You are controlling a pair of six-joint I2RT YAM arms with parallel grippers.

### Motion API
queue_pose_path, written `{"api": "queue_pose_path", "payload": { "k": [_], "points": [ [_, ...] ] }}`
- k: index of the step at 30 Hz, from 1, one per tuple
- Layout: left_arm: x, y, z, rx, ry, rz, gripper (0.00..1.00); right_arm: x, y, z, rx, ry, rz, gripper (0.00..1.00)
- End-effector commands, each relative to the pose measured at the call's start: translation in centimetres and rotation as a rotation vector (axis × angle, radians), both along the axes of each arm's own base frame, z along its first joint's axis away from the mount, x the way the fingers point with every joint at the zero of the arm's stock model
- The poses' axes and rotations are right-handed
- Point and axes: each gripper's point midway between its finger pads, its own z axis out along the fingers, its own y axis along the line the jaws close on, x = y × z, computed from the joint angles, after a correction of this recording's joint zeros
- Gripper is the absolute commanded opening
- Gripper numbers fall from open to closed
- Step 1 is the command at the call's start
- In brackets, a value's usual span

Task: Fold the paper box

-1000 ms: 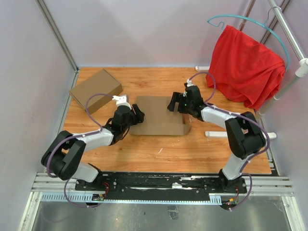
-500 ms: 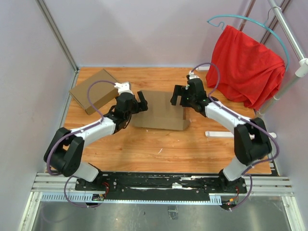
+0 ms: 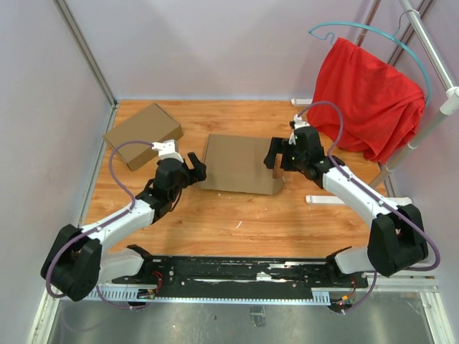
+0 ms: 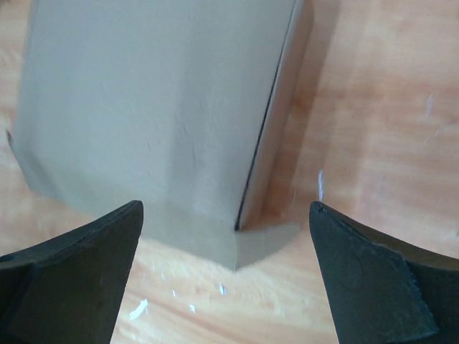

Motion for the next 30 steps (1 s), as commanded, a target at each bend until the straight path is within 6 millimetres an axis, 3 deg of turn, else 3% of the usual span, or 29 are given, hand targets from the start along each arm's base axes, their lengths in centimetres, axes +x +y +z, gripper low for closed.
{"api": "queue_pose_path", "payload": {
  "k": [1,4,7,14,19,30],
  "points": [
    [-0.8,-0.9,-3.2,-0.045,0.061,-0.050,0.89,-5.3,0.2,-4.7,0.020,0.166,0.099,0.99],
    [-1.4,-1.1,-3.7,-0.065,0.056,-0.073,0.89,-6.9,0.0,-5.8,0.008,0.170,0.123,0.99],
    [-1.6,-0.8,-3.0,-0.059,0.025,-0.075,0.89,-8.1,0.1,-6.3,-0.014,0.176,0.142,0.99],
    [-0.8,-1.6,-3.1,-0.033,0.021,-0.115,0.89,-8.0,0.7,-6.3,-0.040,0.167,0.157,0.99],
    [-0.1,-2.9,-5.0,0.015,0.101,-0.169,0.89,-7.7,1.3,-6.4,-0.071,0.174,0.168,0.98],
    [-0.7,-3.6,-5.8,0.038,0.156,-0.221,0.86,-8.2,3.0,-7.1,-0.127,0.206,0.217,0.99]
  ]
}}
